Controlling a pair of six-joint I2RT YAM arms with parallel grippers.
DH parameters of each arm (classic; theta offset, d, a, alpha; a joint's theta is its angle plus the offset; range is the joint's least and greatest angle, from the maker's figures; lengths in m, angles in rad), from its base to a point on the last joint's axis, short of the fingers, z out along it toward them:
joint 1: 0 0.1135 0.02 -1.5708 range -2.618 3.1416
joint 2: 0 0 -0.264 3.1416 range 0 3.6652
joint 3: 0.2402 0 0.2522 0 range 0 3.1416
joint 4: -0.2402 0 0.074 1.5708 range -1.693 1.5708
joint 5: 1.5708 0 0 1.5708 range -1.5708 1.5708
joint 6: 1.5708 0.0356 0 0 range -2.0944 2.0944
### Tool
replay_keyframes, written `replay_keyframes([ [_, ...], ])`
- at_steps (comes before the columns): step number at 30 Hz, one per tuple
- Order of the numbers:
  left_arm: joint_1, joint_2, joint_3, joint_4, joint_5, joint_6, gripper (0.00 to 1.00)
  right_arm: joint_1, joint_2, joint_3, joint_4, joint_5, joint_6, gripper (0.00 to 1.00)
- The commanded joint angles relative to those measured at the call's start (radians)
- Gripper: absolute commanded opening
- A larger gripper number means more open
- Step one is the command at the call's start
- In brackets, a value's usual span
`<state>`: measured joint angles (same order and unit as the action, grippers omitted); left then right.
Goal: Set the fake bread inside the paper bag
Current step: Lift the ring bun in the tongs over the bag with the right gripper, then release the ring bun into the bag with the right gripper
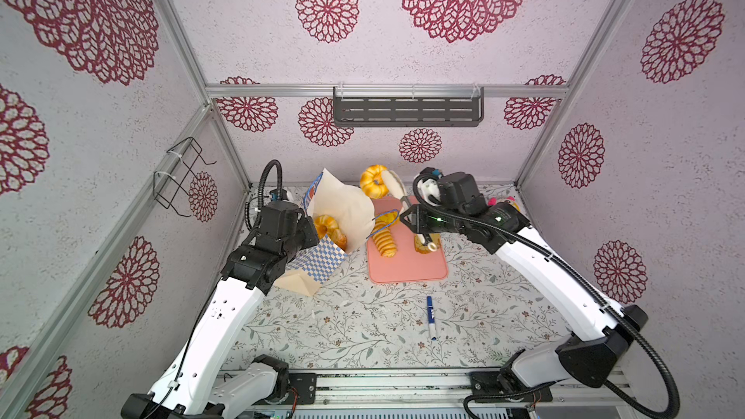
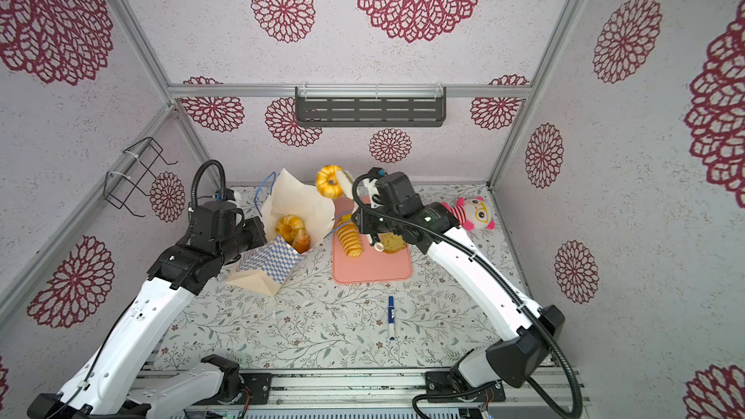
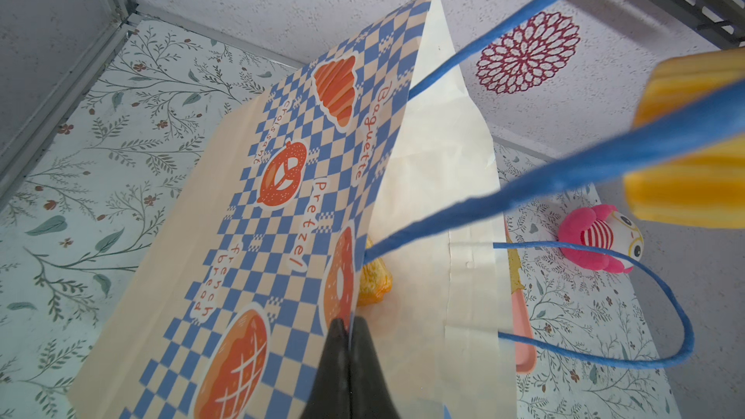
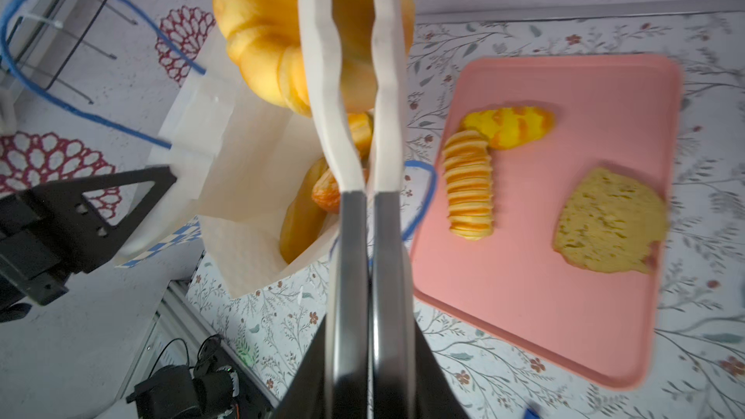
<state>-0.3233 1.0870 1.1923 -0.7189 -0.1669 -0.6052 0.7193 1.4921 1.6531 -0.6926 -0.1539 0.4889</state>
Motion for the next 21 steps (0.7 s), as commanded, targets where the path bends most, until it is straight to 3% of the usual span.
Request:
replay_keyframes([
  [1, 0.009, -0.001, 0.017, -0.021, 0.0, 0.003, 0.0, 0.045, 0.036, 0.051, 0.047, -0.008, -0.024, 0.19],
  [5, 0.007, -0.009, 0.015, -0.024, -0.003, 0.004, 0.0, 0.063, 0.09, 0.062, 0.036, -0.032, -0.029, 0.25],
  [13, 0.008, -0.001, 0.02, -0.023, -0.002, 0.005, 0.0, 0.084, 0.137, 0.088, 0.013, -0.046, -0.048, 0.48],
  [21, 0.008, -0.003, 0.018, -0.025, -0.005, 0.007, 0.0, 0.085, 0.127, 0.089, 0.013, -0.021, -0.054, 0.47],
])
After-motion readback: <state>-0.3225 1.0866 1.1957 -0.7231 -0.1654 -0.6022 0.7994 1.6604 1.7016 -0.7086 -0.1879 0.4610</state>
